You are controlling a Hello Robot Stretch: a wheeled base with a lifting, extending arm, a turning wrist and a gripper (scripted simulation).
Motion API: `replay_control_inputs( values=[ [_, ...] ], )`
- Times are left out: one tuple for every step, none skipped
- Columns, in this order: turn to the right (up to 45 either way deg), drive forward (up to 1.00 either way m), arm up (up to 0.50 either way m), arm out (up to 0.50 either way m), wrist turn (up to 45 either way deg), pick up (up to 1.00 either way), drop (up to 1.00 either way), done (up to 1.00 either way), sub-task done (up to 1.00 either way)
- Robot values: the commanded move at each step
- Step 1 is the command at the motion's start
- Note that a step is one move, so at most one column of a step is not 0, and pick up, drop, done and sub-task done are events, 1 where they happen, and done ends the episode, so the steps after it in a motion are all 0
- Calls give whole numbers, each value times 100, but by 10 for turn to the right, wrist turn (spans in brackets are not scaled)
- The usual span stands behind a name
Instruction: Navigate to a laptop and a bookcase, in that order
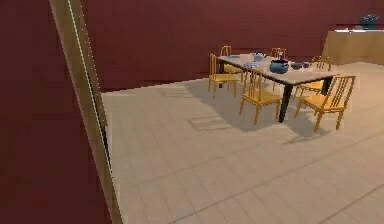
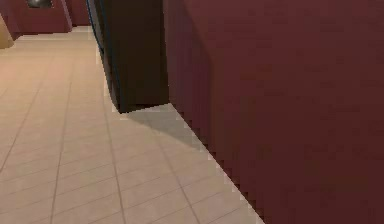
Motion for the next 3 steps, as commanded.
replay_control_inputs(
  values=[
    [30,0,0,0,0,0,0,0,0],
    [0,75,0,0,0,0,0,0,0],
    [-240,0,0,0,0,0,0,0,0]
  ],
)
